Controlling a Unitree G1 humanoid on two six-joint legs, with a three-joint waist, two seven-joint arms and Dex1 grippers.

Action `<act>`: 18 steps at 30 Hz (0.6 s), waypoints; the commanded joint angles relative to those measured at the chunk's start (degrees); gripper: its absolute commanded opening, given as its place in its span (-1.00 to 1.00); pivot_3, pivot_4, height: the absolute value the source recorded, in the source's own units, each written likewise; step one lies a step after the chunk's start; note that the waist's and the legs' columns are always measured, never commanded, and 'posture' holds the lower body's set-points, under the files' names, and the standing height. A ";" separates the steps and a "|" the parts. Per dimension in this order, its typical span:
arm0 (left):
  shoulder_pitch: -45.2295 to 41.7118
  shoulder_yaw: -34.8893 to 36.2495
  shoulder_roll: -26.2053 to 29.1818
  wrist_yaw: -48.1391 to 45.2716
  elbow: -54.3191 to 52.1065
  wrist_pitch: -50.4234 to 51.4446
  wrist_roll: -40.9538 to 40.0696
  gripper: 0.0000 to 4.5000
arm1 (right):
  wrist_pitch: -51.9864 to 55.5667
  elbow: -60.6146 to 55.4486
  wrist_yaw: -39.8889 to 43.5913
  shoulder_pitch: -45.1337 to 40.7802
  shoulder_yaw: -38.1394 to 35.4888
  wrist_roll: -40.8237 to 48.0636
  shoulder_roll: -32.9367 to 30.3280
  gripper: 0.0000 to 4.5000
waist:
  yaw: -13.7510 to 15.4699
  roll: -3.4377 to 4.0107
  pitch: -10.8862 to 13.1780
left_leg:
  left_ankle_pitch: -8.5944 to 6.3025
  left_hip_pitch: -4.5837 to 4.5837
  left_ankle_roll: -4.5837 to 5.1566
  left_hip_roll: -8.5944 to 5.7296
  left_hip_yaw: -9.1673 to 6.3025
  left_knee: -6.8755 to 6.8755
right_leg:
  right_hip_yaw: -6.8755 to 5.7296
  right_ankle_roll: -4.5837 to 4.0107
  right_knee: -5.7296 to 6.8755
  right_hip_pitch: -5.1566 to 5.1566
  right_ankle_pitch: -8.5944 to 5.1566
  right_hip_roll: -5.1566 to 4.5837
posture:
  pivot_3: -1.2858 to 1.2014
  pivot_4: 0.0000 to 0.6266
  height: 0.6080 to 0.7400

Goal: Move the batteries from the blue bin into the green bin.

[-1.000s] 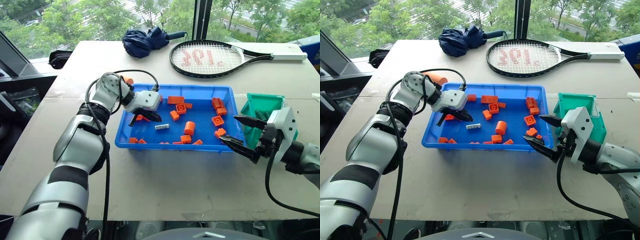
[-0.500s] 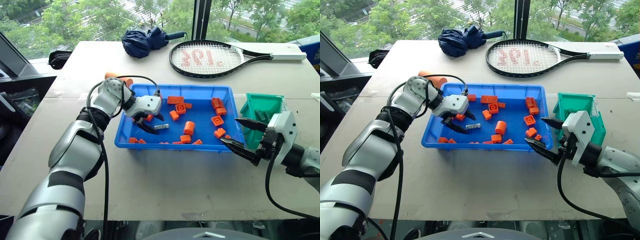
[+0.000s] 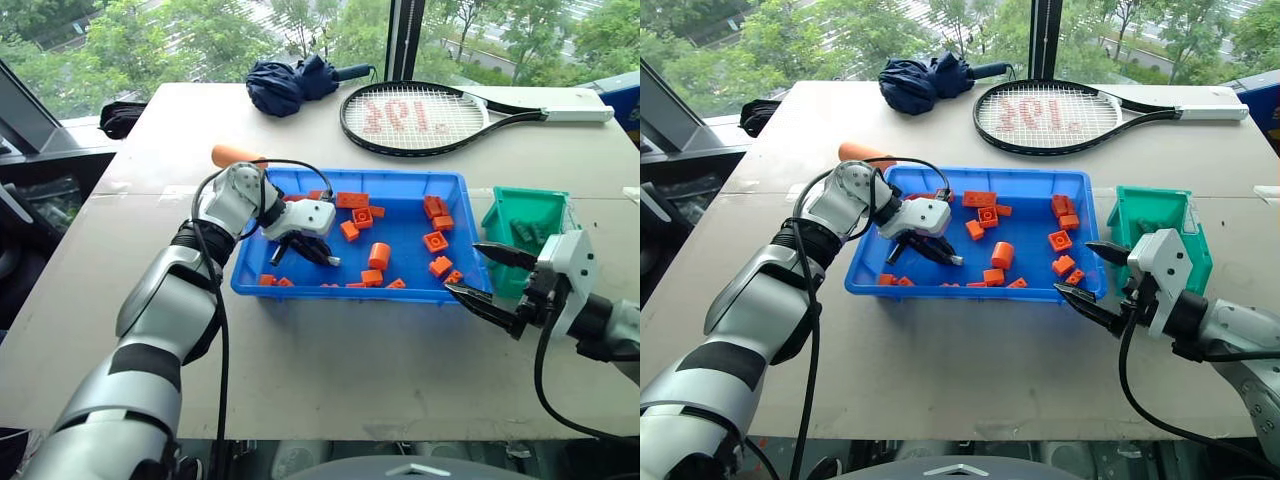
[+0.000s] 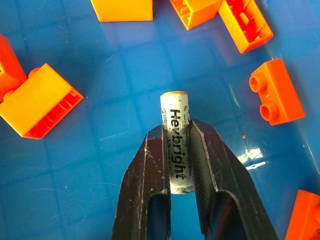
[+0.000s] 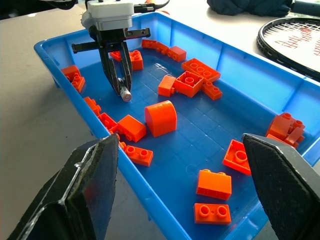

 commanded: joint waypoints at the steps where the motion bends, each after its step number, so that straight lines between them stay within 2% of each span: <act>1: -4.80 4.06 -2.90 -0.12 0.71 1.42 -1.85 -0.99 | -0.29 -2.14 -0.02 0.60 -4.36 2.43 -0.85 0.76 | 0.06 0.00 0.00 | 0.00 0.00 0.00 0.00 0.00 0.01 | 0.00 0.00 0.01 0.00 0.00 0.00 | 0.03 -0.52 1.00; 7: -11.43 10.14 -11.60 3.83 4.99 1.80 -4.32 -0.99 | -0.05 -1.41 0.20 3.16 -10.50 3.12 -2.32 0.76 | 0.86 -0.25 0.11 | -0.01 -0.19 0.02 -0.13 -0.10 0.24 | -0.14 0.02 0.00 0.01 -0.01 -0.08 | 0.03 -0.52 1.00; 11: -14.66 9.95 -17.94 14.50 11.12 -1.66 0.22 -0.99 | 0.02 -2.26 -0.93 4.83 -12.87 3.37 -2.07 0.76 | 0.36 -0.24 0.10 | -0.03 -0.09 0.05 -0.19 -0.07 0.20 | -0.09 0.03 0.09 0.01 -0.01 -0.10 | 0.03 -0.52 1.00; 18: -16.00 7.04 -21.31 21.61 16.93 -4.56 8.10 -0.99 | -0.16 -4.26 -3.54 5.94 -14.49 3.87 -1.43 0.76 | -0.05 -0.26 0.11 | -0.03 -0.02 0.05 -0.19 0.02 0.17 | 0.05 0.03 0.22 -0.03 -0.01 -0.05 | 0.03 -0.52 1.00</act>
